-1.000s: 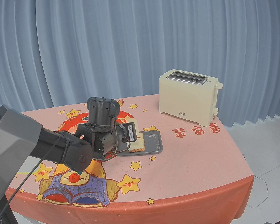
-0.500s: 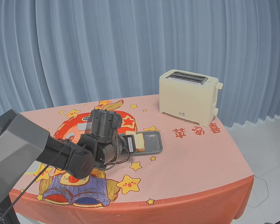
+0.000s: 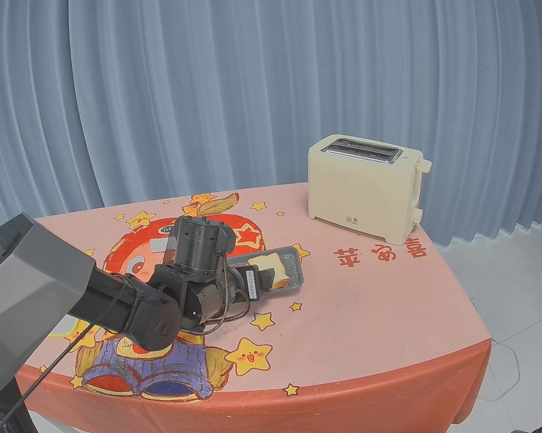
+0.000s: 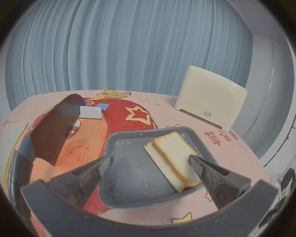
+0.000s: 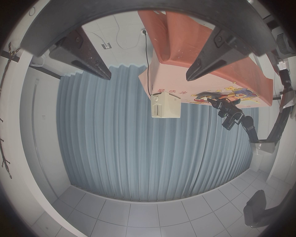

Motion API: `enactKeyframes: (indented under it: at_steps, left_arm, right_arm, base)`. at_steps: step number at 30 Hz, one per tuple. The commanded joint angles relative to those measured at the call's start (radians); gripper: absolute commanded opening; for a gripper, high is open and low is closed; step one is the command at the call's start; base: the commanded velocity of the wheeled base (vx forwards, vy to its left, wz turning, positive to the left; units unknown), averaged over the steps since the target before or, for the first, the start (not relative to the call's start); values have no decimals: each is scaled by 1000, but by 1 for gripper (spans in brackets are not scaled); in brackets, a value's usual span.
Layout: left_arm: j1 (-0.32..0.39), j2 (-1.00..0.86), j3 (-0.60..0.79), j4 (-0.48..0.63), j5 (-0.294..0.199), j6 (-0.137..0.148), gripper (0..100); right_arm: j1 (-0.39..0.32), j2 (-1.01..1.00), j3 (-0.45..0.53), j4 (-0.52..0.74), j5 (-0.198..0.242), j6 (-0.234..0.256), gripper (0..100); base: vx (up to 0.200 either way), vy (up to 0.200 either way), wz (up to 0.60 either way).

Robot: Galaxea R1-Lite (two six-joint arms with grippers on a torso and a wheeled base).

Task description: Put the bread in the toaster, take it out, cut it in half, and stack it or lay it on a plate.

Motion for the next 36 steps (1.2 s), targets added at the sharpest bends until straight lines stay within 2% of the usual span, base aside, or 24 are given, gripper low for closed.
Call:
enactKeyframes:
  at_steps: [1, 10, 13, 21, 23, 25, 27, 29, 30, 32, 36]
  left_arm:
    - [0, -7, 8, -10, 1, -1, 100]
    - [-5, -9, 8, -101, -2, 1, 100]
    - [-28, -26, 11, -118, 0, -1, 100]
    - [-43, -219, 59, -118, 6, 4, 100]
    - [-35, -343, 71, -104, 9, 15, 100]
    - [-31, -409, 89, -104, 15, 39, 100]
    - [-26, -484, 120, -104, 30, 96, 100]
    - [9, -543, 164, -113, 44, 142, 100]
    - [9, -543, 164, -113, 44, 142, 100]
    - [86, -619, 247, -118, 41, 173, 100]
    - [156, -702, 345, -121, 36, 174, 100]
  right_arm:
    - [1, -16, 15, 0, 0, 0, 100]
    - [-1, -16, 15, 0, 0, 0, 100]
    - [1, -16, 15, 0, 0, 0, 100]
    - [1, -16, 15, 0, 0, 0, 100]
    - [1, -16, 15, 0, 0, 0, 100]
    - [1, -16, 15, 1, 0, 0, 100]
    - [1, -16, 15, 0, 0, 0, 100]
    - [1, -16, 13, 0, 0, 0, 100]
    - [1, -16, 13, 0, 0, 0, 100]
    - [1, -16, 15, 0, 0, 0, 100]
    - [1, -16, 15, 0, 0, 0, 100]
  base:
    - [0, 0, 0]
    - [0, 0, 0]
    - [0, 0, 0]
    - [0, 0, 0]
    - [0, 0, 0]
    - [0, 0, 0]
    - [0, 0, 0]
    - [0, 0, 0]
    - [0, 0, 0]
    - [0, 0, 0]
    - [0, 0, 0]
